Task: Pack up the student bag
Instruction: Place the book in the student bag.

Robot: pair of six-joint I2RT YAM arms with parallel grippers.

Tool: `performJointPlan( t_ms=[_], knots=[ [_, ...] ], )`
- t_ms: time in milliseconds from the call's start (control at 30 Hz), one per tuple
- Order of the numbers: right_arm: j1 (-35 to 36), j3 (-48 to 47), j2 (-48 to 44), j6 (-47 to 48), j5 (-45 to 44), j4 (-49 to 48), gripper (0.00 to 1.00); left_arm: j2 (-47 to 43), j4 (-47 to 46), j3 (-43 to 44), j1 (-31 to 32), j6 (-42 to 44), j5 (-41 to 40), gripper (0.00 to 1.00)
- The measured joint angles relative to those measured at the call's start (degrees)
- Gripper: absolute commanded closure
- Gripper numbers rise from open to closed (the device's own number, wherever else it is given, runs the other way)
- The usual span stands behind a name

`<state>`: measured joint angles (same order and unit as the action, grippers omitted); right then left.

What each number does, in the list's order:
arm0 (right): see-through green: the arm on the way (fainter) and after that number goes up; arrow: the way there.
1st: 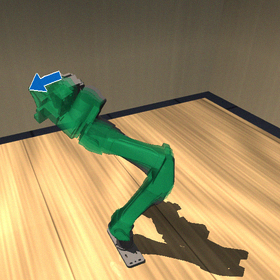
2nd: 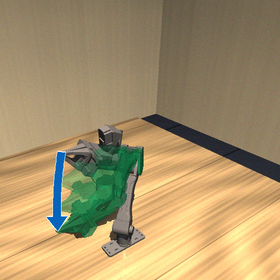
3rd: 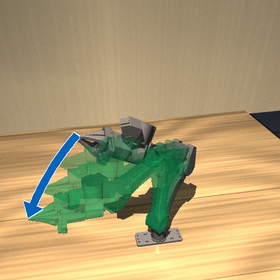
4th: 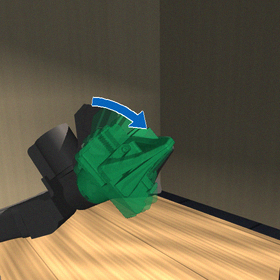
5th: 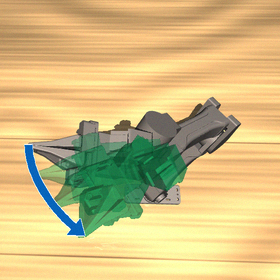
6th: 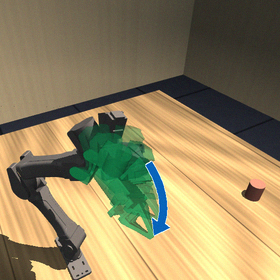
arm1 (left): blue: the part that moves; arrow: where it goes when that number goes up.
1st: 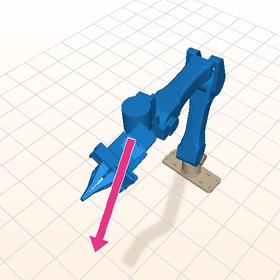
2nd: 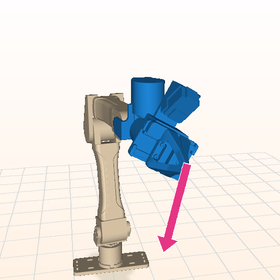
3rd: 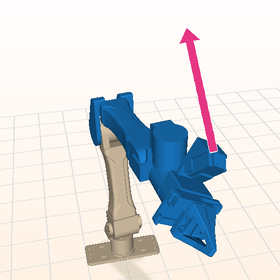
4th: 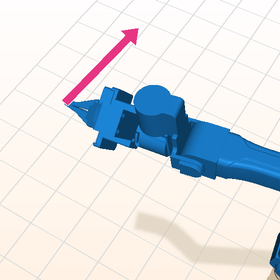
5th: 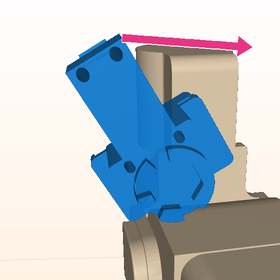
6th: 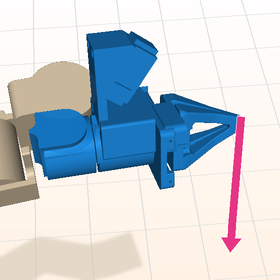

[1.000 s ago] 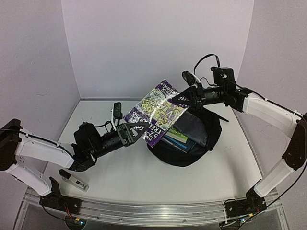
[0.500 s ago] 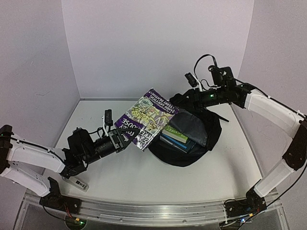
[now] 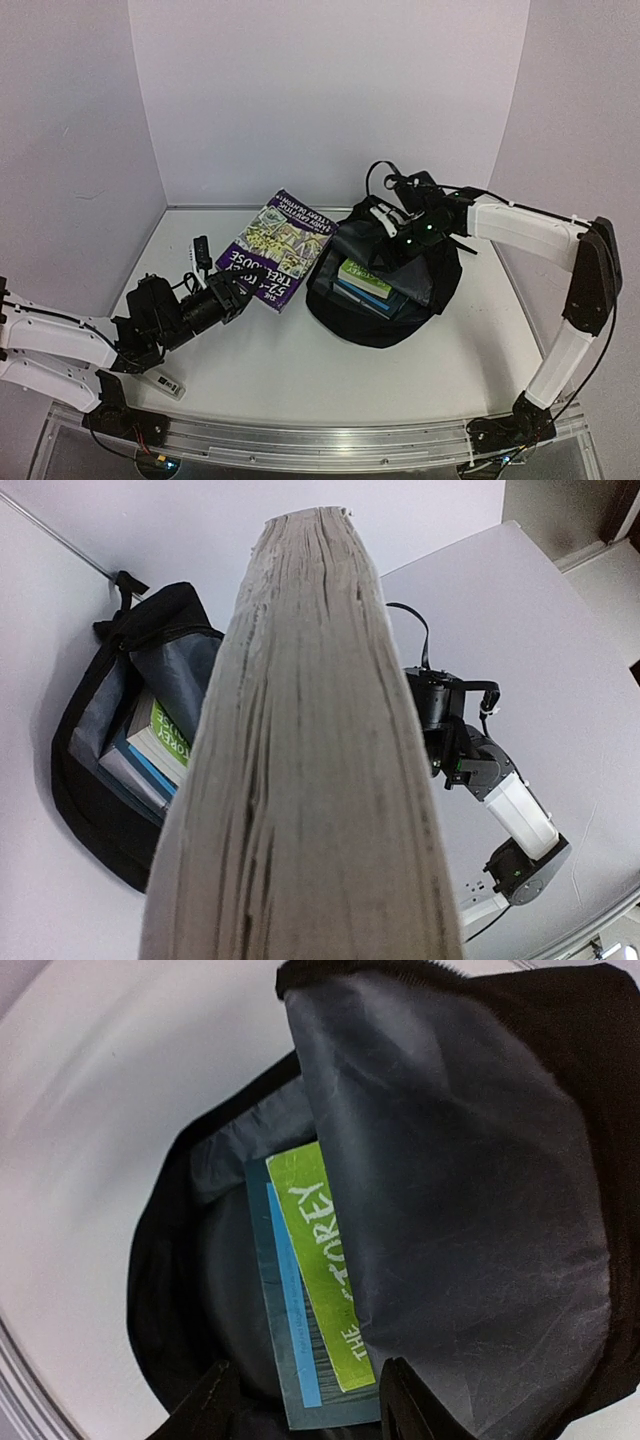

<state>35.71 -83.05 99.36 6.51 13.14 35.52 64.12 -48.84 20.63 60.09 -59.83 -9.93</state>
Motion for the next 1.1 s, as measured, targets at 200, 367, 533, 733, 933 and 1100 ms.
performJointPlan(
  t_ms=[200,367,533,733,933,1100],
  knots=[
    [2.63,-3.18,5.06,2.46,-6.52,0.76,0.52,0.0,1.27,-0.53,-0.04,-0.29,-0.75,1.0],
    [2.58,-5.85,9.07,3.29,-9.8,0.42,0.52,-0.44,1.51,-0.91,-0.04,-0.31,-0.77,1.0],
    [2.58,-6.33,12.21,4.66,-13.25,0.41,0.55,-1.64,1.93,-1.47,-0.04,-0.47,-0.83,1.0],
    [2.58,-6.75,14.18,6.12,-16.31,0.11,0.91,-1.86,1.96,-1.74,-0.04,-0.72,-0.98,1.0],
    [2.64,-8.44,14.22,6.18,-17.86,1.02,1.0,-1.8,3.36,-1.76,-0.04,-1.56,-0.76,1.0],
    [2.58,-9.57,13.81,5.95,-18.07,2.02,1.0,-0.83,4.48,-1.76,-0.04,-2.25,-0.22,1.0]
  ],
)
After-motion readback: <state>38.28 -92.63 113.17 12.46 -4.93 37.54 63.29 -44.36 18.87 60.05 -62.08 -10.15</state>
